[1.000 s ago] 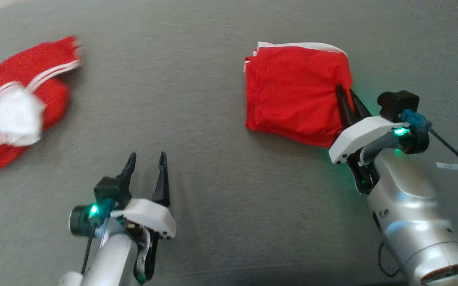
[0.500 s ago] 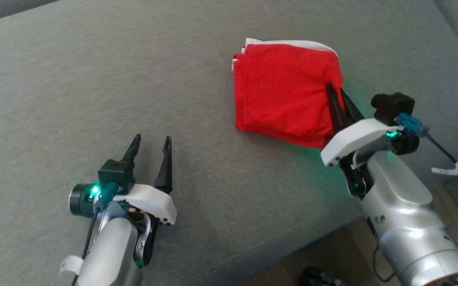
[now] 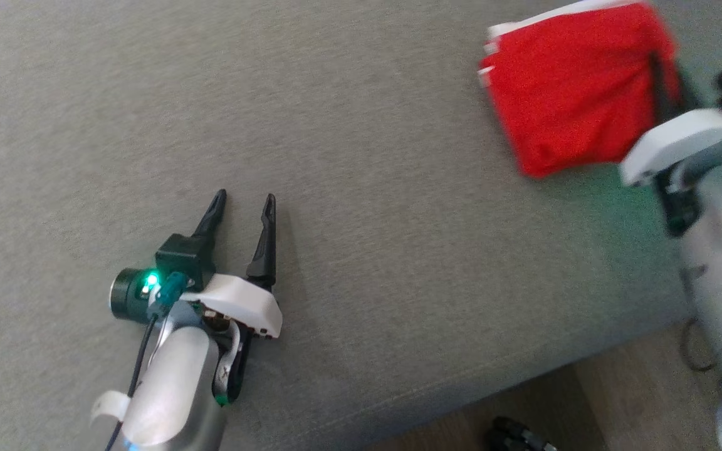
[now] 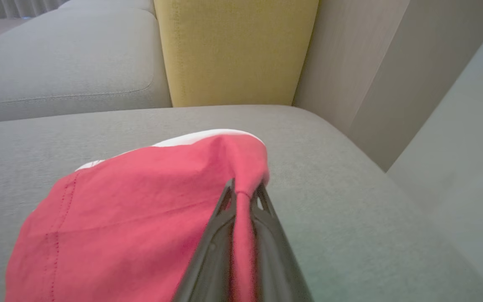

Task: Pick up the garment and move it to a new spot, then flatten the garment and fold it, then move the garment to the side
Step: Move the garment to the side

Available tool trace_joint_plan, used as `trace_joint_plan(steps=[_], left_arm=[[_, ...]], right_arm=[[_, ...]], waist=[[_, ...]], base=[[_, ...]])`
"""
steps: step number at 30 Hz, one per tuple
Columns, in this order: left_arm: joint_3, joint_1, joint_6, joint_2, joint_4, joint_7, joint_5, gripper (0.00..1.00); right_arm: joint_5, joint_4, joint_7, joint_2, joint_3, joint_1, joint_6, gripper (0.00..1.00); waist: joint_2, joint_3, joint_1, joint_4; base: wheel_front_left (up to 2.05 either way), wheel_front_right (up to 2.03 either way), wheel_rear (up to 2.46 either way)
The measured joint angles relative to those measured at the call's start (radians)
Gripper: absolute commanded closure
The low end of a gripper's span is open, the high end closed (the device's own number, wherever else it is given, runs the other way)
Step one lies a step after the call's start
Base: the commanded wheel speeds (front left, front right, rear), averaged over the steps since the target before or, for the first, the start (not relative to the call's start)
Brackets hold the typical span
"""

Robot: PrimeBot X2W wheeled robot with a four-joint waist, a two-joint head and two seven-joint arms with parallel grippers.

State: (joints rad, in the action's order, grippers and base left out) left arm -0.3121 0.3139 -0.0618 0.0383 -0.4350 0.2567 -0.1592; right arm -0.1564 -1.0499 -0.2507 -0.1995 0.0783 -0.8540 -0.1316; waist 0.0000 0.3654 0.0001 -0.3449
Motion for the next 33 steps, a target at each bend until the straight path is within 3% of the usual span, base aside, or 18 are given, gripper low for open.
trace_joint_plan(steps=[5,13,27,28,29,33], left_arm=[[0.004,0.0,-0.001,0.0,0.013,0.0,-0.001,0.0],[0.002,-0.002,-0.003,-0.001,0.022,0.0,-0.001,0.0],[0.005,-0.002,-0.008,-0.001,0.021,0.0,-0.001,0.0],[0.005,-0.002,-0.008,-0.001,0.021,0.0,-0.001,0.0],[0.005,-0.002,-0.008,-0.001,0.021,0.0,-0.001,0.0],[0.012,-0.002,-0.009,-0.002,0.018,0.0,-0.001,0.0]], right_arm=[[0.092,-0.089,0.0,-0.086,-0.088,-0.071,0.0,1.0],[0.206,-0.149,0.0,-0.162,-0.235,-0.123,0.0,1.0],[0.338,-0.147,0.0,-0.184,-0.41,-0.124,0.0,1.0],[0.345,-0.147,0.0,-0.183,-0.418,-0.124,0.0,0.46],[0.351,-0.145,0.0,-0.182,-0.431,-0.124,0.0,0.0],[0.36,-0.081,0.0,-0.161,-0.453,-0.124,0.0,0.0]], waist=[[0.0,0.014,0.0,0.065],[0.0,0.025,0.0,0.121],[0.0,0.027,0.0,0.123],[0.0,0.027,0.0,0.124],[0.0,0.027,0.0,0.126],[0.0,0.025,0.0,0.134]], base=[[0.0,0.0,0.0],[0.0,0.0,0.0],[0.0,0.0,0.0],[0.0,0.0,0.0],[0.0,0.0,0.0],[0.0,0.0,0.0]])
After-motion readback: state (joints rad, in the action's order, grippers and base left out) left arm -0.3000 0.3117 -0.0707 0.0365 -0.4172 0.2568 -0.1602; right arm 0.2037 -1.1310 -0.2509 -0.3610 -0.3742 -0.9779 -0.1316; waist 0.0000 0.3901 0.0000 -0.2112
